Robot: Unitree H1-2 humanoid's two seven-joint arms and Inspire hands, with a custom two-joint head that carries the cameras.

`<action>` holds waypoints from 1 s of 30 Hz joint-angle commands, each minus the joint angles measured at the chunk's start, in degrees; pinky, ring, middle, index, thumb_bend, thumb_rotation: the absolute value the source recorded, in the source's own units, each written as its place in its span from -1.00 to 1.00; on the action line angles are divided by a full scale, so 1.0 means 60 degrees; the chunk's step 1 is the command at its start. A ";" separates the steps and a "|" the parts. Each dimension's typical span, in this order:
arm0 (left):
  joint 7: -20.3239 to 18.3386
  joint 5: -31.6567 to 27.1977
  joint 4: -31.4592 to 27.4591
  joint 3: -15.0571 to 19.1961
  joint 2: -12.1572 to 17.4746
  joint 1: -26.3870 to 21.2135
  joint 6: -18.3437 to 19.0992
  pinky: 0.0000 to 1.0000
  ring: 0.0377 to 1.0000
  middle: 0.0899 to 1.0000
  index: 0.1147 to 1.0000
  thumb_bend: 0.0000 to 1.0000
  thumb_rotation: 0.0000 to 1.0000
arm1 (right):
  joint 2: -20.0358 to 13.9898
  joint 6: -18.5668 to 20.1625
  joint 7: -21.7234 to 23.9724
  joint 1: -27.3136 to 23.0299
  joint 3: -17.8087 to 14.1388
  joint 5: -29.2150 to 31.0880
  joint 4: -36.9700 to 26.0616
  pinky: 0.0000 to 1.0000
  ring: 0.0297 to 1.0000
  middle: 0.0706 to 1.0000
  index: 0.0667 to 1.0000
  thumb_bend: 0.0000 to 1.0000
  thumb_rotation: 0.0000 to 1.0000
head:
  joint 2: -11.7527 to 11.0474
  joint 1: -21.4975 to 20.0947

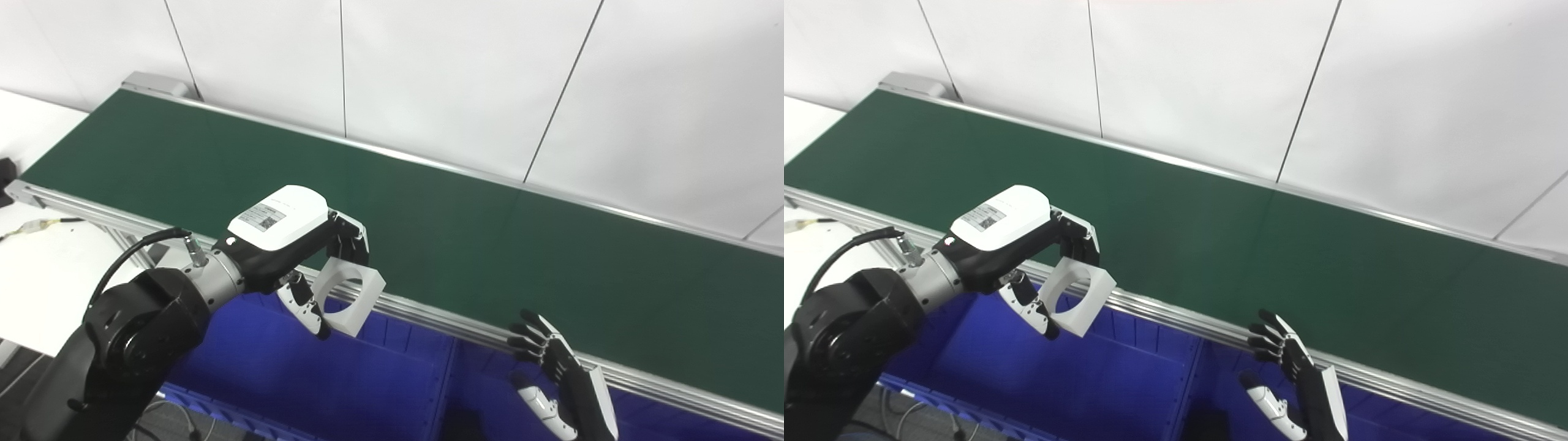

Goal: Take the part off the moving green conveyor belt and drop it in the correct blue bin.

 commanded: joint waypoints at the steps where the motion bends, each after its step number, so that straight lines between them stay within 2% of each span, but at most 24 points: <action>1: 0.0090 -0.0050 -0.0277 0.0079 -0.0013 -0.0075 0.0019 0.02 -0.14 -0.23 -0.12 0.05 -1.00 | 0.0087 0.0043 0.0052 -0.0065 -0.0052 0.0039 -0.0371 0.33 0.45 0.54 0.70 0.31 0.33 | 0.0088 -0.0074; 13: 0.0387 -0.0313 0.0352 -0.0079 -0.0128 0.0445 -0.0263 0.03 -0.13 -0.19 -0.13 0.05 -1.00 | 0.0193 0.0452 0.0043 -0.0010 -0.0020 -0.0189 -0.0845 0.32 0.44 0.54 0.70 0.35 0.40 | 0.0488 -0.0304; 24: 0.1086 -0.0057 0.1661 -0.0573 -0.0613 0.0687 -0.0643 0.01 -0.15 -0.19 -0.13 0.05 -1.00 | 0.0231 0.0565 0.0076 0.0053 -0.0008 -0.0153 -0.1042 0.30 0.44 0.54 0.68 0.35 0.38 | 0.0620 -0.0361; 30: 0.1485 -0.0106 0.2471 -0.0895 -0.0706 0.0578 -0.0939 0.00 -0.15 -0.20 -0.13 0.05 -1.00 | 0.0284 0.0632 0.0078 0.0098 -0.0014 -0.0186 -0.1106 0.31 0.44 0.54 0.68 0.37 0.40 | 0.0642 -0.0388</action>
